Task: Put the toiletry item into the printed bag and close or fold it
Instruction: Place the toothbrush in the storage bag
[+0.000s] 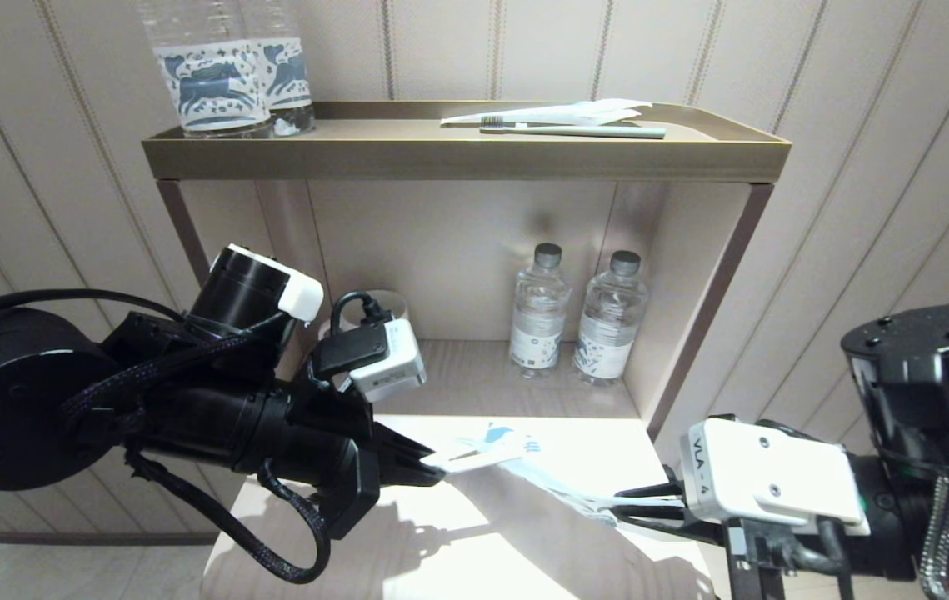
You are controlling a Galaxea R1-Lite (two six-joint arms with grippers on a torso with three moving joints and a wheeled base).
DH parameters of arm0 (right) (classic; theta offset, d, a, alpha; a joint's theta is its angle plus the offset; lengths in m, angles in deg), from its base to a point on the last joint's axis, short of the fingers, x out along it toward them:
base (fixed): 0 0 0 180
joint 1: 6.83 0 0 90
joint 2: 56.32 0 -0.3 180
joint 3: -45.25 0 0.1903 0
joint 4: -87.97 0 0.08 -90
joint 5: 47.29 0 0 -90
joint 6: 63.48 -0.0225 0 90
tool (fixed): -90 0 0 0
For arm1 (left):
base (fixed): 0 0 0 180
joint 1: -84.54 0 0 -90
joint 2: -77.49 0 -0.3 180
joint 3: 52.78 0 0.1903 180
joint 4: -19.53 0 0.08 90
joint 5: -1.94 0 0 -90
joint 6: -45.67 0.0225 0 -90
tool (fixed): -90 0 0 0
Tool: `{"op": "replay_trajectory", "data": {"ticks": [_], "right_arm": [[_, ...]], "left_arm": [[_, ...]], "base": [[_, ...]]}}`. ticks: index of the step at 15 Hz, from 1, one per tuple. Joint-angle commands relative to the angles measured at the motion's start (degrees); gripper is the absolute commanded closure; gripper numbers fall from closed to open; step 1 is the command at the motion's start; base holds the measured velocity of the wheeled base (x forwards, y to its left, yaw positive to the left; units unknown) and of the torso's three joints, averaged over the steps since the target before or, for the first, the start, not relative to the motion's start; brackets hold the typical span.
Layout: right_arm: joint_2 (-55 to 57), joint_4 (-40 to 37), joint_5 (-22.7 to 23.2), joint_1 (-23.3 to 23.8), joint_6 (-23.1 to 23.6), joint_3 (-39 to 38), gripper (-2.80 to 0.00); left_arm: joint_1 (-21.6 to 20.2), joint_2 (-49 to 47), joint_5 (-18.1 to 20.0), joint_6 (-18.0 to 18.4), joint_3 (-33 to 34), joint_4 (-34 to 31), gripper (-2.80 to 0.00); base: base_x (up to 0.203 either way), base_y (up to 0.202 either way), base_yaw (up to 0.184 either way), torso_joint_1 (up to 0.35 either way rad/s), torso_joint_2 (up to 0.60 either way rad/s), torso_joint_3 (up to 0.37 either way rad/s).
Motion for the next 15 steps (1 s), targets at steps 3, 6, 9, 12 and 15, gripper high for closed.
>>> {"op": "replay_trajectory", "data": {"ticks": [3, 6, 9, 12, 15], "right_arm": [[0.23, 0.06, 0.11, -0.02, 0.24, -0.20, 0.00], [0.31, 0.06, 0.11, -0.02, 0.30, -0.29, 0.00], [0.14, 0.06, 0.11, -0.02, 0.24, -0.29, 0.00], [0.31, 0.06, 0.11, -0.02, 0.24, -0.29, 0.00], [0.31, 0.06, 0.11, -0.02, 0.23, -0.20, 0.00]], "left_arm": [[0.01, -0.32, 0.09, 0.17, 0.62, 0.06, 0.00], [0.00, 0.59, 0.18, 0.17, 0.74, 0.09, 0.00], [-0.17, 3.44, 0.04, 0.22, 1.93, 0.14, 0.00], [-0.49, 5.61, 0.01, 0.26, 3.87, 0.06, 0.00], [-0.45, 5.36, 0.01, 0.26, 5.45, 0.07, 0.00]], "base": [[0.000, 0.000, 0.000, 0.000, 0.00, 0.000], [0.000, 0.000, 0.000, 0.000, 0.00, 0.000], [0.000, 0.000, 0.000, 0.000, 0.00, 0.000], [0.000, 0.000, 0.000, 0.000, 0.00, 0.000], [0.000, 0.000, 0.000, 0.000, 0.00, 0.000]]}}
